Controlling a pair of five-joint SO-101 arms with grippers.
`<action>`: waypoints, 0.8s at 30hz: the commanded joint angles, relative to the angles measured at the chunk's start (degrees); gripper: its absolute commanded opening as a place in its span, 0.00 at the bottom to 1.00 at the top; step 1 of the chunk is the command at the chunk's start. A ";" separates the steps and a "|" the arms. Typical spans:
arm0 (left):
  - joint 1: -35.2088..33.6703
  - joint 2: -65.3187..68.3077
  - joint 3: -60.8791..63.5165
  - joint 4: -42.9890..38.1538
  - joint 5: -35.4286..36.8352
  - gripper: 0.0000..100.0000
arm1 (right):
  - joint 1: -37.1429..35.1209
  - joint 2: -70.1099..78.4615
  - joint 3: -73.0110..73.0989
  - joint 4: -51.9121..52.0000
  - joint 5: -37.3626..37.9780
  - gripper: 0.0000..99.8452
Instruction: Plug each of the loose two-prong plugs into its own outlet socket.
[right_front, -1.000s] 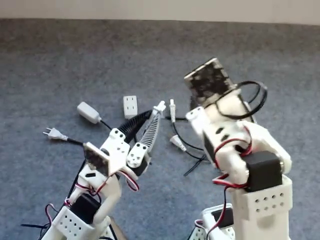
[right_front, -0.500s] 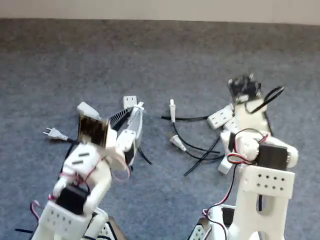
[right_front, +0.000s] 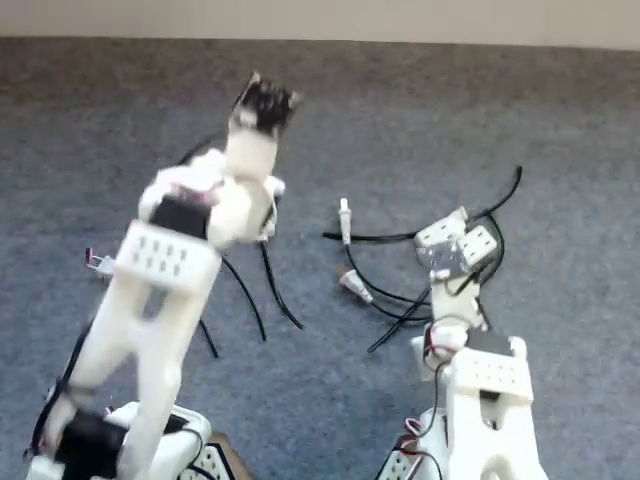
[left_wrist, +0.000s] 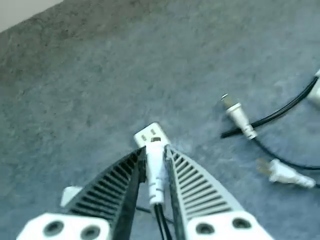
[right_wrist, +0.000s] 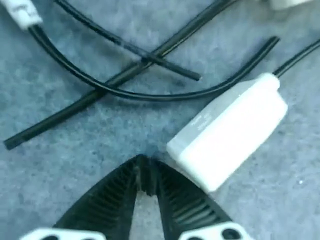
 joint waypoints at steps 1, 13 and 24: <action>-4.00 16.13 -21.49 10.11 -9.49 0.01 | 0.66 -0.40 4.70 -6.90 -4.48 0.01; -4.26 47.25 -57.19 32.18 -41.76 0.01 | 0.66 -0.40 3.38 -6.73 -7.91 0.01; -4.09 58.59 -60.09 34.20 -56.79 0.01 | 0.75 -0.40 3.38 -6.81 -7.91 0.01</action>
